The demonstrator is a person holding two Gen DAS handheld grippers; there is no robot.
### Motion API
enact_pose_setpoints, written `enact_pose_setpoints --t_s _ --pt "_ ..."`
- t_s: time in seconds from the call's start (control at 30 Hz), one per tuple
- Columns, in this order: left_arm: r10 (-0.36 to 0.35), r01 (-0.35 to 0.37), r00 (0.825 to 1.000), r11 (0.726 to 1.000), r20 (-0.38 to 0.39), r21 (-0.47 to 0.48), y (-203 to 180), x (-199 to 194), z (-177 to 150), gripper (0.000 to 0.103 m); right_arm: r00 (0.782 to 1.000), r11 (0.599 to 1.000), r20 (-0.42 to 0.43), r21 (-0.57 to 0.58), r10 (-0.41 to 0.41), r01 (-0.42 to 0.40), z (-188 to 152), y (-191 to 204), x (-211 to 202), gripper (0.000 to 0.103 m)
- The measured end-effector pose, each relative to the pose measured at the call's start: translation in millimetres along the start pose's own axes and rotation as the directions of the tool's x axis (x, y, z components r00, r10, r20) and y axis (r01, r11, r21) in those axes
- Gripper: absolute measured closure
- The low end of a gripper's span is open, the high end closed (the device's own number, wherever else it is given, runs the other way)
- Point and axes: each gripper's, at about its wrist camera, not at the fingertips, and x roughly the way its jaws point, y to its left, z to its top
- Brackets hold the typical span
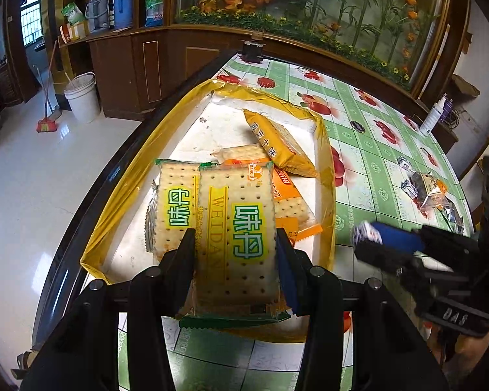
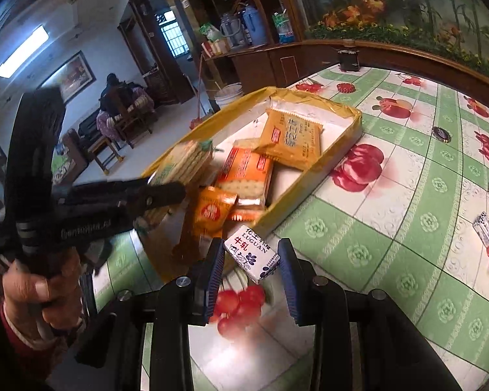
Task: Organize snacks
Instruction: 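Carry the WEIDAN pack with left gripper while right carries milk box to tray, then open both grippers to release the cracker pack and milk box into tray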
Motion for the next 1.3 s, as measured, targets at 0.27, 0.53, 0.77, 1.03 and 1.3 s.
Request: enact_pose_setpoints --t_s 0.27,0.53,0.77,1.03,1.3 --pt "-0.002 0.002 1.0 1.0 -0.009 0.003 0.7 6.6 2.2 0.059 0.999 0.998 0.025 0.043 -0.038 0.037 40.1 0.6 26.7 0.069" --pt "0.009 -0.009 1.0 1.0 0.0 0.01 1.6 12.5 9.7 0.059 0.995 0.994 -0.002 0.04 -0.099 0.099 60.4 -2.7 56.7 0.068" --pt "0.031 -0.031 1.0 0.999 0.005 0.026 -2.4 17.2 15.7 0.059 0.991 0.991 -0.015 0.029 -0.133 0.133 62.0 -5.8 66.9 0.066" --pt "0.02 -0.019 1.0 1.0 -0.01 0.02 -5.7 17.7 16.7 0.05 0.992 0.991 -0.007 0.048 -0.125 0.125 61.1 -9.6 62.4 0.065" --pt "0.023 -0.023 1.0 0.999 0.001 0.037 -19.7 7.8 15.8 0.037 0.99 0.988 0.044 0.084 -0.131 0.127 51.6 -20.3 29.9 0.061"
